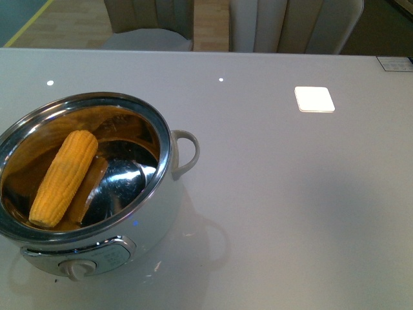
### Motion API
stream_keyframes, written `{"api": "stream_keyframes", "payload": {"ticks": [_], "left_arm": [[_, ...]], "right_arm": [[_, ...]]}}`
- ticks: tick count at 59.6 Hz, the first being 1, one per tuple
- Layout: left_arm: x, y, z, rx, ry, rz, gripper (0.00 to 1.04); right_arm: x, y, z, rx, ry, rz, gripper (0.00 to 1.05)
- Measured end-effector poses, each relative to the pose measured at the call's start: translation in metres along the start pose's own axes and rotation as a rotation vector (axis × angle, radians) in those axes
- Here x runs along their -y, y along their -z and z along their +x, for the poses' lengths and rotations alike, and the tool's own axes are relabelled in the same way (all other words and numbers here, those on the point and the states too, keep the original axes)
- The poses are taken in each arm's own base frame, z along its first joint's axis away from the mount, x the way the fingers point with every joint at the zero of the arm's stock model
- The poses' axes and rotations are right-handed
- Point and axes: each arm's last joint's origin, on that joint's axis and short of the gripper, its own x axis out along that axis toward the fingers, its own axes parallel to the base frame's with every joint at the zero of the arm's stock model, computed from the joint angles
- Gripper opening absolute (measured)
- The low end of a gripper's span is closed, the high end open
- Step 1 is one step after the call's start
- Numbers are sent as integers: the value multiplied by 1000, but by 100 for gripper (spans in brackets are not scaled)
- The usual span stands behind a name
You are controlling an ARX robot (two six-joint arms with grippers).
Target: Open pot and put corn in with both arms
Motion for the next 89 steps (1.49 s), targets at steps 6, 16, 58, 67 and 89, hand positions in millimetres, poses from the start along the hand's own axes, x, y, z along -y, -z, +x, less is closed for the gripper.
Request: {"api": "stream_keyframes", "payload": {"ticks": [6,16,58,67,89], "left_arm": [[0,0,0,0,0,0,98],[0,0,0,0,0,0,98],[0,0,0,0,0,0,98],[0,0,0,0,0,0,98],[0,0,0,0,0,0,98]], "right_arm": [[8,5,-8,1,-3,-15,2],[10,14,-20,0,3,-16,2],[11,25,-50,28,3,-16,2],[11,25,-54,28,3,-16,2],[11,30,-68,3,5,-16,2]]}}
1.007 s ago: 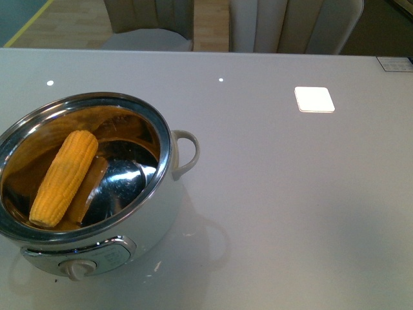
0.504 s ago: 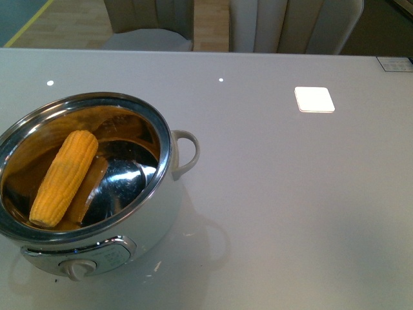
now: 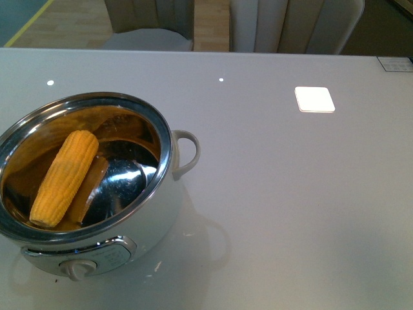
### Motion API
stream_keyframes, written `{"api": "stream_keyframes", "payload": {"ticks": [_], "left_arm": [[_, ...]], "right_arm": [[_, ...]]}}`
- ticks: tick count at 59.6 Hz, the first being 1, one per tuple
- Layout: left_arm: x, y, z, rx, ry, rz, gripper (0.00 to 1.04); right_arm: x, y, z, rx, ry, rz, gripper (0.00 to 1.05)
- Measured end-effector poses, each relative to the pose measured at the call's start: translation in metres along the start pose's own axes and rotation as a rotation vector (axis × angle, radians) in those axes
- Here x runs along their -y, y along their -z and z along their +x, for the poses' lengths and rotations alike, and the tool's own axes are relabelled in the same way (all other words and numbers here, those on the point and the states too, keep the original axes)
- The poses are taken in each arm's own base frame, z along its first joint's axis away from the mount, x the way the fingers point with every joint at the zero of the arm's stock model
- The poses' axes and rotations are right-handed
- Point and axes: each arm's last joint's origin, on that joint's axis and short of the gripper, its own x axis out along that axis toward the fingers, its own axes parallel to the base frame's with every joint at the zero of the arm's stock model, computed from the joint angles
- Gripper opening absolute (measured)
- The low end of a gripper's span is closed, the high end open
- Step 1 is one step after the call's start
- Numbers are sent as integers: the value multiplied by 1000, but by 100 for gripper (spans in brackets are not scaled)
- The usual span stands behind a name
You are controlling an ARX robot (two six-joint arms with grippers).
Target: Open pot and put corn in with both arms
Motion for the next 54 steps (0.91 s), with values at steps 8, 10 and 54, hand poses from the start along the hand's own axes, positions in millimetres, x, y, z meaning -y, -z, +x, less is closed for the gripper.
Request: {"api": "stream_keyframes", "payload": {"ticks": [8,10,54], "left_arm": [[0,0,0,0,0,0,98],[0,0,0,0,0,0,98],[0,0,0,0,0,0,98]], "right_arm": [[0,-1,-2,19,-1,0,2],[0,-1,-2,20,-2,0,2],[0,-1,-2,20,-2,-1,96]]}}
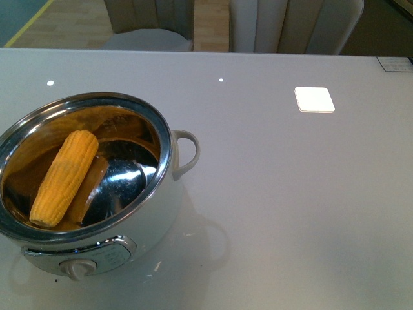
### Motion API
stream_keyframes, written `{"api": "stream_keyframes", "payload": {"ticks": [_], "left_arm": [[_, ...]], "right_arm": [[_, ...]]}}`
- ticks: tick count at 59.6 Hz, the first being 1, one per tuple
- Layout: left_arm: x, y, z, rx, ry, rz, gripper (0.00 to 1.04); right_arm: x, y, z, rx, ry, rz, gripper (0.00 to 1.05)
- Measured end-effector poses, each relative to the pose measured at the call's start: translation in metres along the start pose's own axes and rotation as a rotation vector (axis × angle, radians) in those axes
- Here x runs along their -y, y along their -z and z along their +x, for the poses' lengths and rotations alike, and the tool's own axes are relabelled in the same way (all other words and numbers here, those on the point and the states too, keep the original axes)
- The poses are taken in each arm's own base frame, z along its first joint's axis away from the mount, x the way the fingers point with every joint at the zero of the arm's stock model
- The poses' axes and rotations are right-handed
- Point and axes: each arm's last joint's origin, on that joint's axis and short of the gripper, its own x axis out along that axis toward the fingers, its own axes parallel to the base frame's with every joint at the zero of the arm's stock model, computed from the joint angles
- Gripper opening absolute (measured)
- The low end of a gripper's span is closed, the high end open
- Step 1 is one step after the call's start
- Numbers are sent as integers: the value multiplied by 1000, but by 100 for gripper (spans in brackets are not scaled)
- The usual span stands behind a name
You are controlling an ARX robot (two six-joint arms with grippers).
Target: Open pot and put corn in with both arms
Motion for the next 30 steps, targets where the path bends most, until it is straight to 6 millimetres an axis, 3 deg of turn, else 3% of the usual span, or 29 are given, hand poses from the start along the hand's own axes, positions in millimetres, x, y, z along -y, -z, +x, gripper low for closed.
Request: {"api": "stream_keyframes", "payload": {"ticks": [30], "left_arm": [[0,0,0,0,0,0,98]], "right_arm": [[0,0,0,0,0,0,96]]}}
